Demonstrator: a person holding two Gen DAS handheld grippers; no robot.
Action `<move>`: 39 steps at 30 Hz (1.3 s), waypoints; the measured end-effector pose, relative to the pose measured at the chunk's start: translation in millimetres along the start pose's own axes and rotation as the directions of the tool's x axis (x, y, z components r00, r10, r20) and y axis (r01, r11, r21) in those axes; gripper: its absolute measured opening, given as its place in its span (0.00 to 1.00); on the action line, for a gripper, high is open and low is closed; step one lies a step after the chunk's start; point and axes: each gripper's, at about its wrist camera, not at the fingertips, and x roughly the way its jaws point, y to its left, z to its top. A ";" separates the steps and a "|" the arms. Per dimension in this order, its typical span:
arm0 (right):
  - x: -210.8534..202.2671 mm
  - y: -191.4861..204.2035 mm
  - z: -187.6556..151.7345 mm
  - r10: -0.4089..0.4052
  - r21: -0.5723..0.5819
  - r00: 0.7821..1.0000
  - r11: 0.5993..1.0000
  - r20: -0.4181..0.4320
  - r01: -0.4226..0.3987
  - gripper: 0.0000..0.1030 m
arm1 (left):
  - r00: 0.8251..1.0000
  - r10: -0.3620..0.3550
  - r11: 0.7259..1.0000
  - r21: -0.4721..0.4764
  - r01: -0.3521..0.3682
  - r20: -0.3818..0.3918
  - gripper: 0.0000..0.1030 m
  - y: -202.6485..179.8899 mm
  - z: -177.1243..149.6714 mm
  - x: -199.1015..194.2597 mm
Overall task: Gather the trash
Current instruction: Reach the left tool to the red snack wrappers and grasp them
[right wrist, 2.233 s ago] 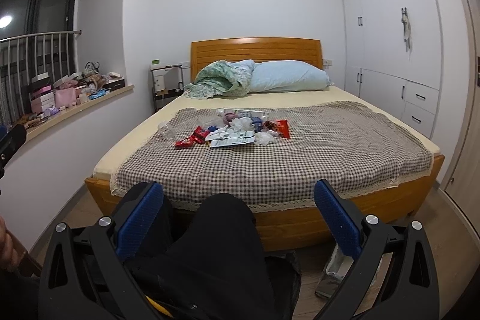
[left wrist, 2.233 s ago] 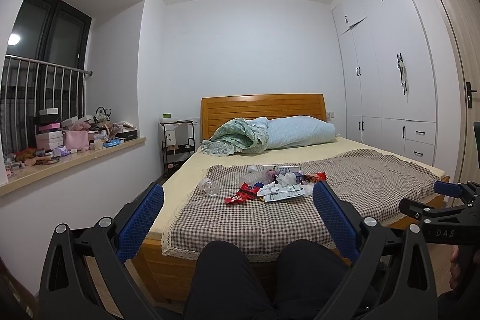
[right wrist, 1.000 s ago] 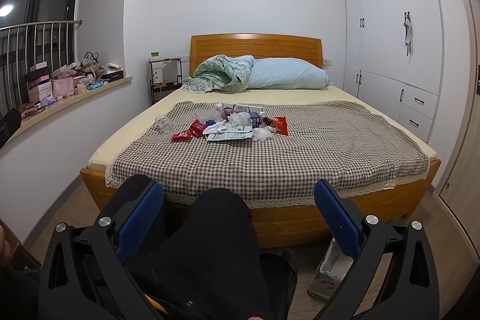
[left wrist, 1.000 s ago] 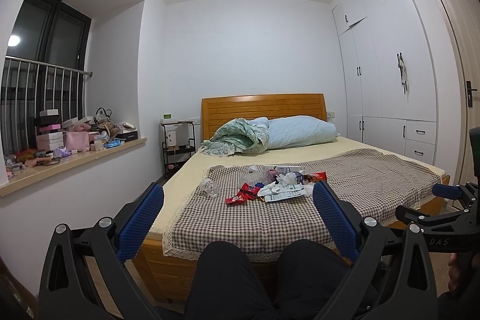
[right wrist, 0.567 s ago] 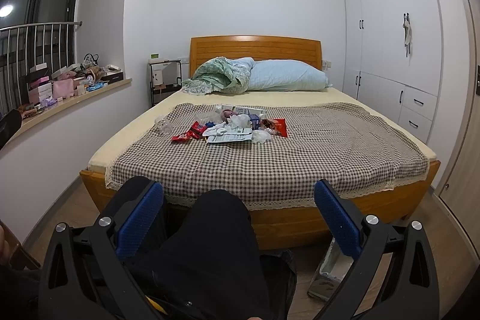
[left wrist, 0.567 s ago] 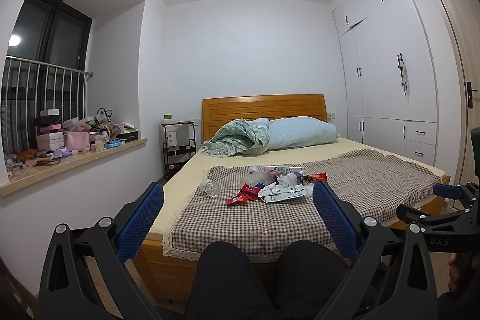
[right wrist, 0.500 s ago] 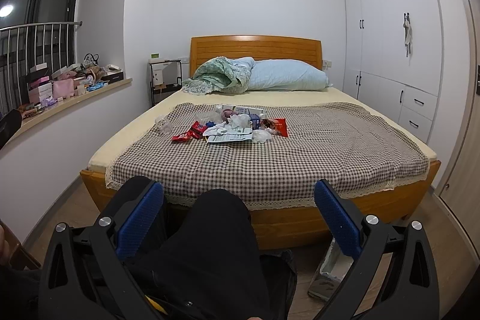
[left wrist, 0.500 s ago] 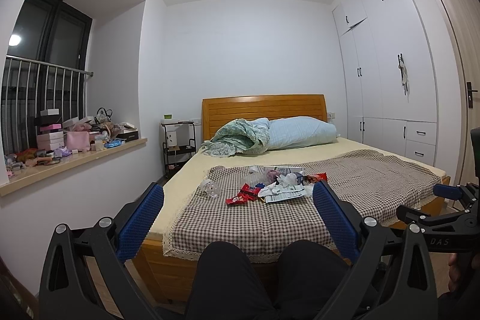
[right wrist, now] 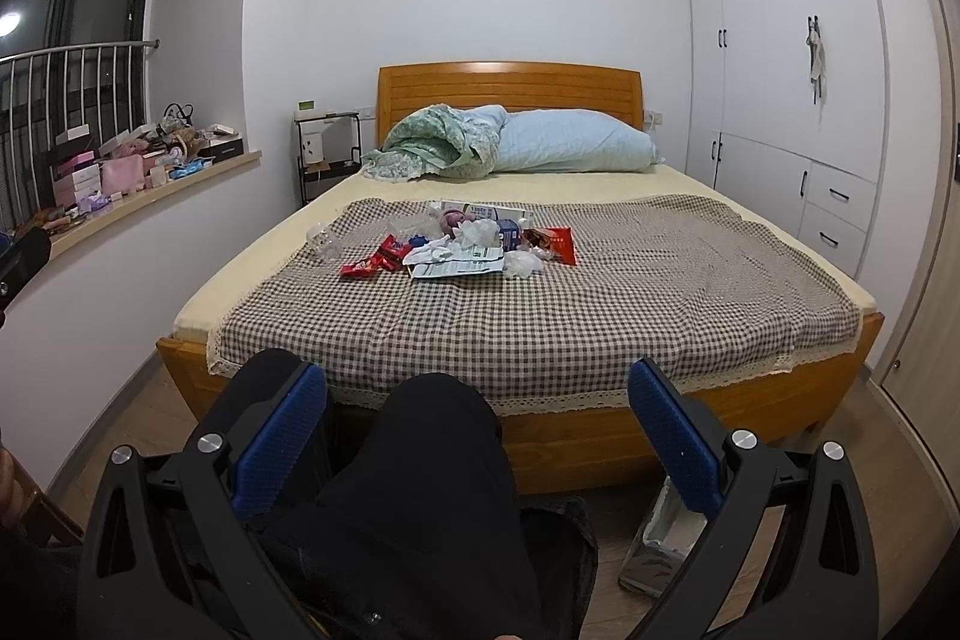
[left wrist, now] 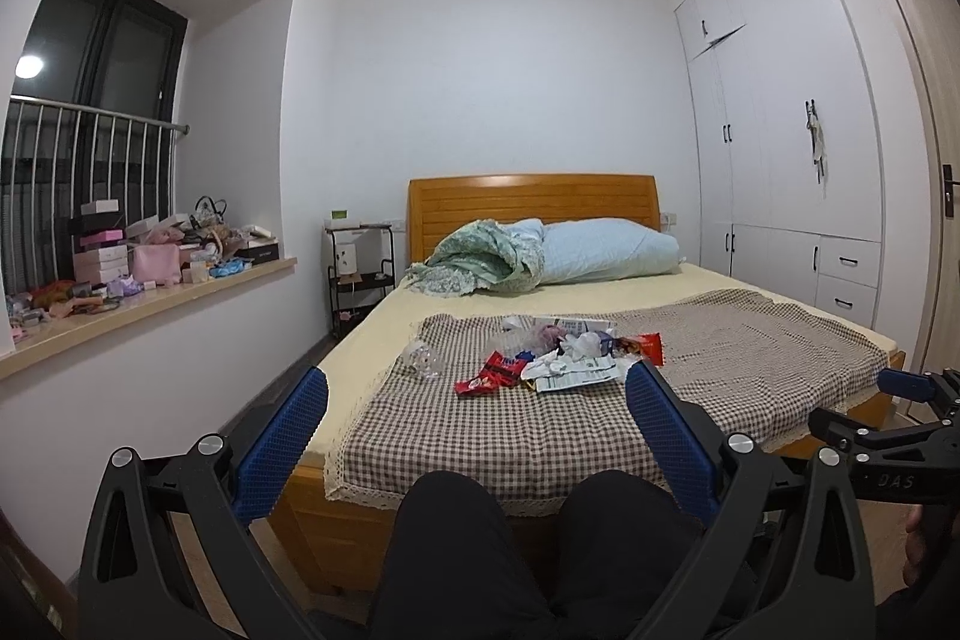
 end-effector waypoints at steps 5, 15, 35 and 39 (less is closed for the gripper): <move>27.2 -3.2 4.2 -0.016 0.006 0.999 1.000 -0.047 0.017 0.94 | 0.999 0.006 1.000 0.006 -0.006 -0.041 0.93 3.6 -3.6 33.0; 113.4 2.9 32.0 -0.020 -0.014 0.994 1.000 -0.110 0.019 0.94 | 0.987 0.006 1.000 -0.010 -0.008 -0.162 0.93 24.6 -13.9 141.6; 327.1 23.8 68.1 -0.009 -0.048 0.962 0.999 -0.272 -0.004 0.94 | 0.906 -0.059 0.994 0.058 0.092 -0.420 0.93 38.7 -91.5 443.3; 368.3 28.7 76.3 -0.018 -0.076 0.958 0.997 -0.285 -0.004 0.94 | 0.880 -0.074 0.973 0.159 0.167 -0.469 0.84 11.1 -105.1 524.5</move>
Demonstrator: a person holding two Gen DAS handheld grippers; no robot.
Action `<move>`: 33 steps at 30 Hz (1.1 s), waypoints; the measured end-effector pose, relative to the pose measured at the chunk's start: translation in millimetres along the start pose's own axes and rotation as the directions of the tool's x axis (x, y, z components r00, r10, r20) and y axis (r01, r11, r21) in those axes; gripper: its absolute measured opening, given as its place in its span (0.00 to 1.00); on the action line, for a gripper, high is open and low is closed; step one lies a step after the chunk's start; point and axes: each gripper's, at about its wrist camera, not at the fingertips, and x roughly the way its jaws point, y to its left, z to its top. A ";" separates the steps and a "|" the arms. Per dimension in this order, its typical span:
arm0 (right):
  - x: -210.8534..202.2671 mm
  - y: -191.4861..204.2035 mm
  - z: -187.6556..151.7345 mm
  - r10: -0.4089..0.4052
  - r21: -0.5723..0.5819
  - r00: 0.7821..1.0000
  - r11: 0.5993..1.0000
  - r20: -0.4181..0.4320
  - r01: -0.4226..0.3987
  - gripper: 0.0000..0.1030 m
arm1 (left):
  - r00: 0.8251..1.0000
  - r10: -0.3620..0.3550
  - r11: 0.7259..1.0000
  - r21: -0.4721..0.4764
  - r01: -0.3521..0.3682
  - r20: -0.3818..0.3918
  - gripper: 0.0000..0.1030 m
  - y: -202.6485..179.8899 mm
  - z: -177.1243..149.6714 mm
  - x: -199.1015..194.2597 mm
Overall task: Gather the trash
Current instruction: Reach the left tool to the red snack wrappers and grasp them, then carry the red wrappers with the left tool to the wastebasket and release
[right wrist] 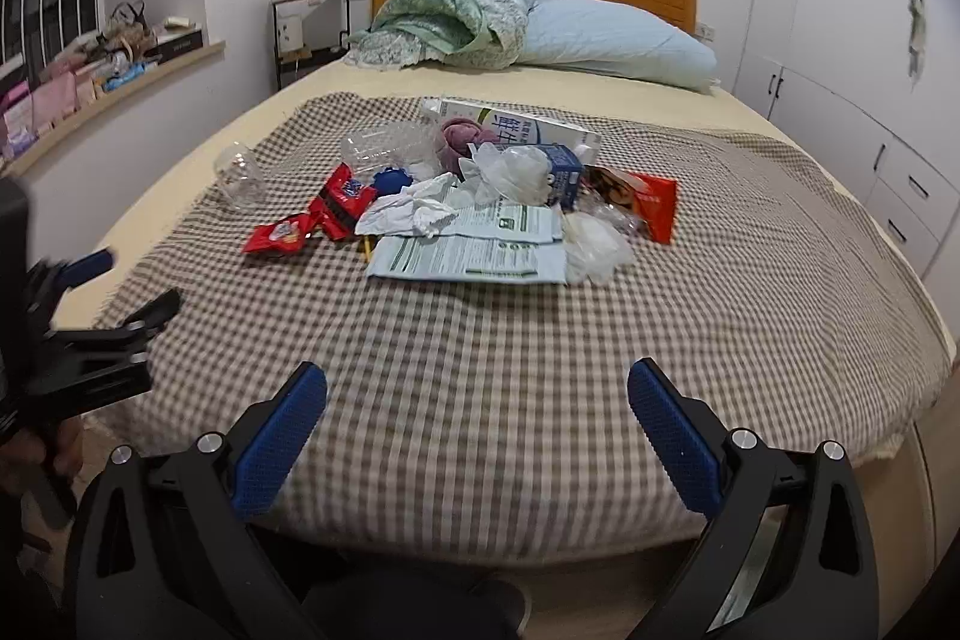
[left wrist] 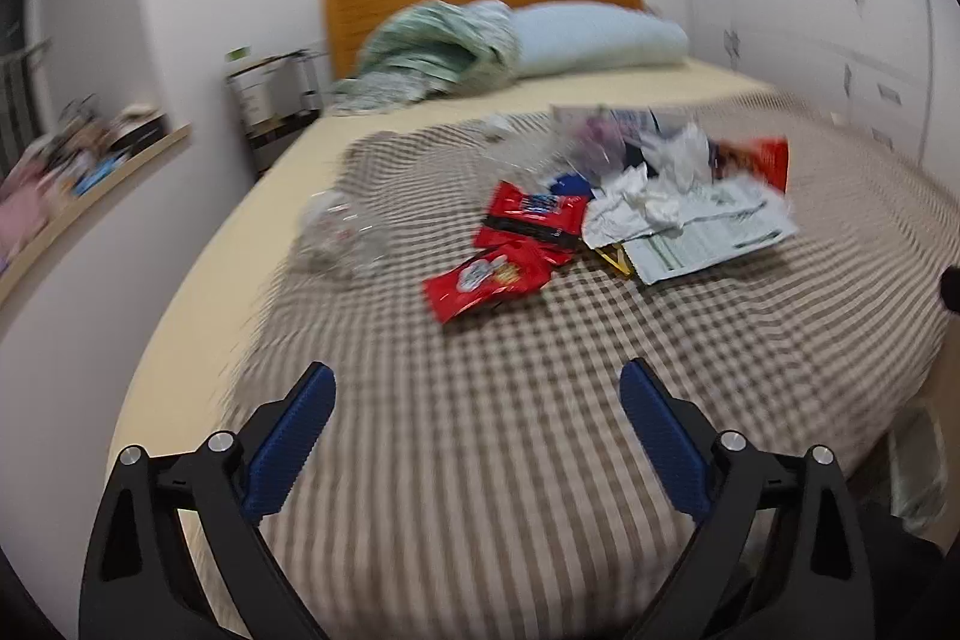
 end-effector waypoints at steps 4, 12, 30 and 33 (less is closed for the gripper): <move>34.2 2.5 24.0 -0.006 -0.005 1.000 1.000 0.007 0.006 0.94 | 0.998 -0.028 0.998 0.063 0.032 -0.057 0.76 -14.1 24.4 68.0; 133.2 28.0 74.2 0.229 -0.060 0.971 0.970 -0.073 -0.234 0.94 | 0.976 -0.128 0.987 0.069 0.142 -0.175 0.16 -8.0 38.3 153.1; 241.3 67.8 115.7 0.352 -0.056 0.926 0.931 -0.139 -0.362 0.12 | 0.952 -0.306 0.902 -0.323 0.285 -0.015 0.01 105.1 43.4 104.4; 229.6 68.3 122.8 0.359 -0.072 0.929 0.928 -0.092 -0.365 0.01 | 0.954 -0.298 0.908 -0.314 0.278 -0.016 0.01 102.5 44.9 95.8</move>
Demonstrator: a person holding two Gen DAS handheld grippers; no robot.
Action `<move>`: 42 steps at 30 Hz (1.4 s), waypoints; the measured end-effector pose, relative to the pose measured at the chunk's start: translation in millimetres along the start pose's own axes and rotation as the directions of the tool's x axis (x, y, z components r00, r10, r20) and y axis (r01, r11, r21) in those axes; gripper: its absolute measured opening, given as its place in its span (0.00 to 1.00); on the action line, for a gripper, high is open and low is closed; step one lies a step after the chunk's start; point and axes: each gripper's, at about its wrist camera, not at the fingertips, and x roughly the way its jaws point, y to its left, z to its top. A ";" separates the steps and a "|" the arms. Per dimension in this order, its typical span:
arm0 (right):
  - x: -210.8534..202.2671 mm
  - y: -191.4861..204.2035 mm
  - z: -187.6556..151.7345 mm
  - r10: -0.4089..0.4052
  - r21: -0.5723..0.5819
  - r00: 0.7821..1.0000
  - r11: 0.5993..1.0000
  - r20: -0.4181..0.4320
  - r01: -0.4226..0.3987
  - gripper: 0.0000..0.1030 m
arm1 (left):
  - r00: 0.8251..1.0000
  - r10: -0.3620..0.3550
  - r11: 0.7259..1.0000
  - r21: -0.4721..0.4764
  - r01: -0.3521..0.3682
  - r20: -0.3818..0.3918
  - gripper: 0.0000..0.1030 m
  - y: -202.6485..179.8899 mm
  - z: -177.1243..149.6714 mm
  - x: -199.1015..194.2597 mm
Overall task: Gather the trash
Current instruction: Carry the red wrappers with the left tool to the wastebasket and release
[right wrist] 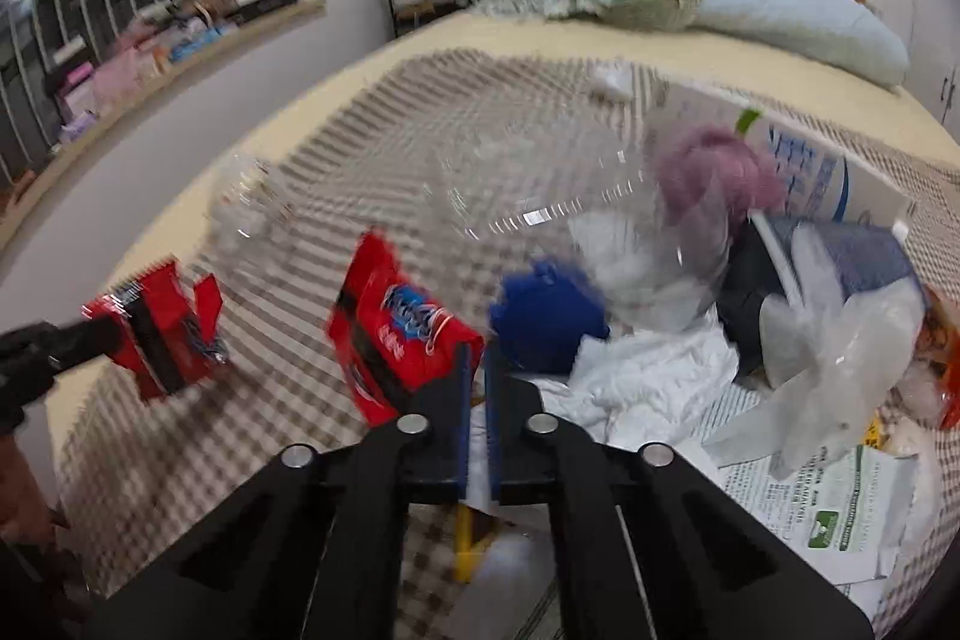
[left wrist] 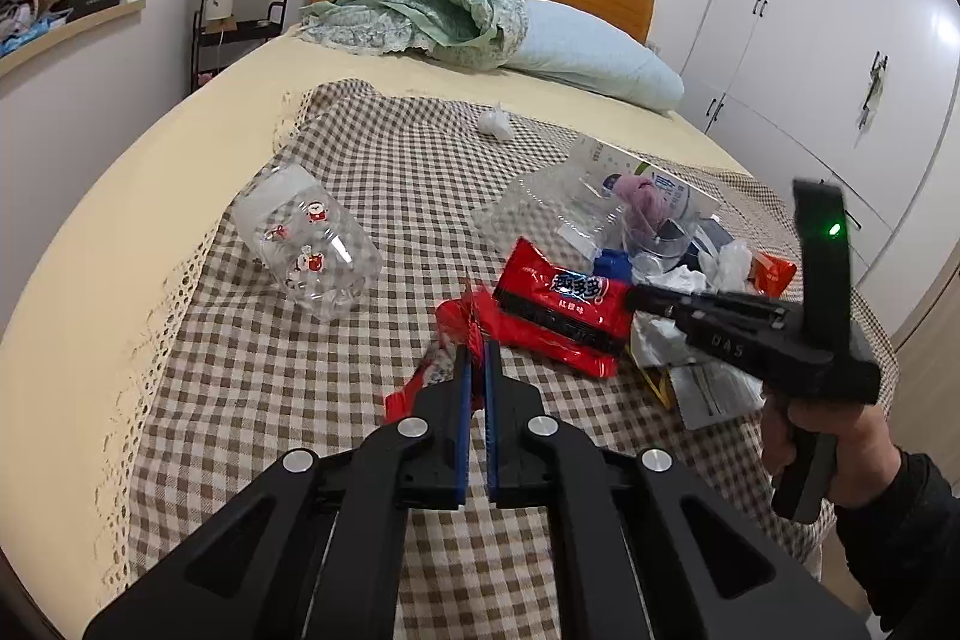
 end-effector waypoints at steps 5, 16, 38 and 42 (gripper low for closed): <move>-48.1 14.8 9.5 0.016 -0.037 0.996 0.999 0.086 -0.013 0.00 | 0.999 0.032 0.999 -0.001 -0.032 0.023 0.01 -7.5 3.9 -27.3; -262.3 -35.0 -27.2 -0.094 0.106 0.935 0.992 0.342 0.061 0.00 | 0.996 -0.036 0.994 0.106 0.028 0.077 0.01 -117.5 13.5 -122.9; -339.0 -306.5 -500.6 -0.467 0.648 0.836 0.549 -0.287 0.529 0.00 | 0.721 -0.316 0.734 0.322 0.597 -0.617 0.01 -535.5 -243.2 21.1; -259.6 -345.0 -590.3 -0.252 0.709 0.874 0.512 -0.415 0.485 0.00 | 0.668 -0.254 0.700 0.344 0.626 -0.700 0.01 -569.9 -277.5 56.1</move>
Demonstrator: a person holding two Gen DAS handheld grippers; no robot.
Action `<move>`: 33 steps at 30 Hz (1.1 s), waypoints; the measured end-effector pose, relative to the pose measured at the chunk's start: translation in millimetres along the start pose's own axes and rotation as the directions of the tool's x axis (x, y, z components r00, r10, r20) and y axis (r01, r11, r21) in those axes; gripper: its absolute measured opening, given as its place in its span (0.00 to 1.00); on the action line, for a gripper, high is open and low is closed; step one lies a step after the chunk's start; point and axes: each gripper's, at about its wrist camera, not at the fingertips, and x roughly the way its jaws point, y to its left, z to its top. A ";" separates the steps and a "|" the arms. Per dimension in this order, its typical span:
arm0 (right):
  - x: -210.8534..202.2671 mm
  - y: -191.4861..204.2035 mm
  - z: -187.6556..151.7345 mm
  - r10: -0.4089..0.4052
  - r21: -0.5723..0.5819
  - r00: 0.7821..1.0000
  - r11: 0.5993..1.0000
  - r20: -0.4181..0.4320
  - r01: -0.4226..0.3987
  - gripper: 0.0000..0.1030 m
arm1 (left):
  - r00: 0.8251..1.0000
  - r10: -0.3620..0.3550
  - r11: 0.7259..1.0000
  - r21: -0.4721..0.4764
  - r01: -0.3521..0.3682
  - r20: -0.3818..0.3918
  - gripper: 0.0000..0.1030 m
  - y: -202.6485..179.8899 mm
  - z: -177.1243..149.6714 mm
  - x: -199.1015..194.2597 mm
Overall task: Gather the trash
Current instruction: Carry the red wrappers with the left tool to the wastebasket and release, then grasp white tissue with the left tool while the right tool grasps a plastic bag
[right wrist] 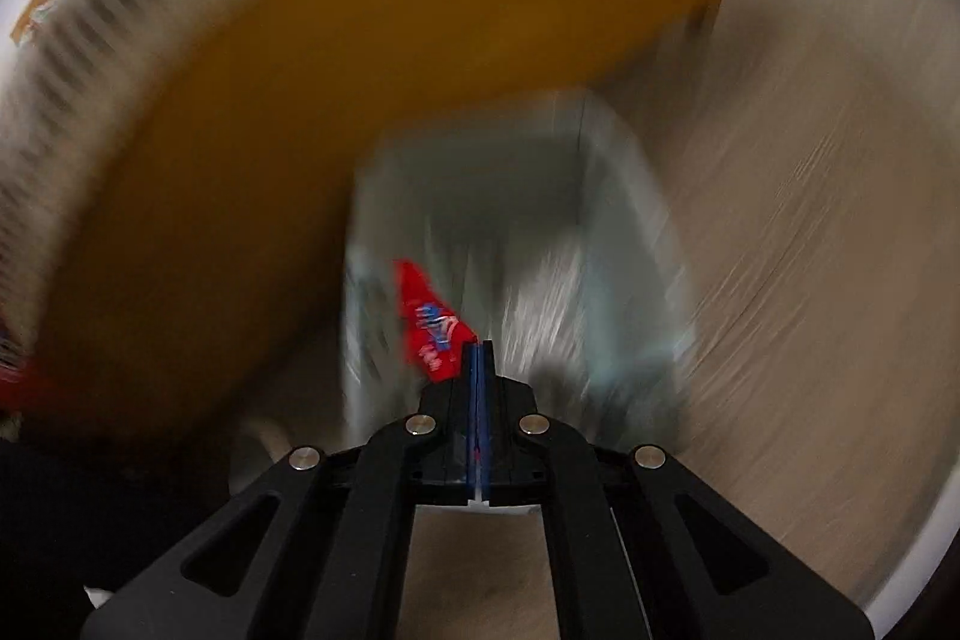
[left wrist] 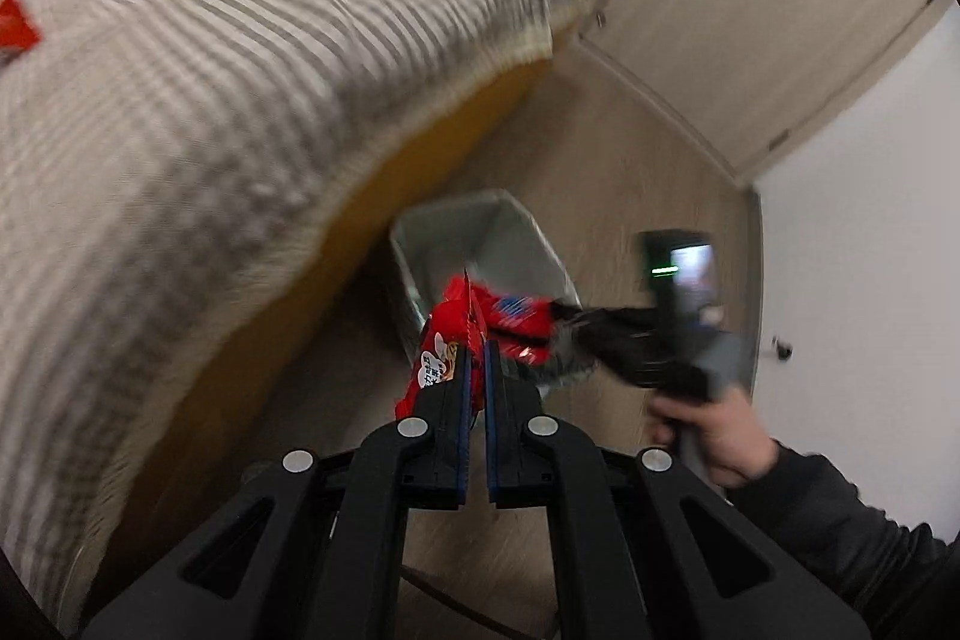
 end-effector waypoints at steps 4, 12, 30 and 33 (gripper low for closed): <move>74.9 -29.5 -19.1 -0.093 -0.027 0.983 0.996 -0.157 0.090 0.01 | 0.996 0.020 0.997 0.070 -0.014 -0.092 0.01 -15.0 18.0 60.4; 31.4 -64.5 -22.2 -0.076 0.051 0.997 0.996 0.015 0.075 0.69 | 0.972 0.061 0.989 0.143 -0.029 -0.226 0.03 -36.7 48.1 180.5; 0.0 -54.5 -30.1 -0.061 0.113 0.998 0.992 0.009 0.059 0.69 | 0.982 0.127 0.991 -0.035 -0.133 -0.141 0.78 25.9 32.0 166.4; -19.3 -48.0 -23.6 -0.083 0.088 0.996 0.993 0.030 0.080 0.69 | 0.986 0.119 0.992 -0.015 -0.121 -0.118 0.78 19.6 25.9 137.7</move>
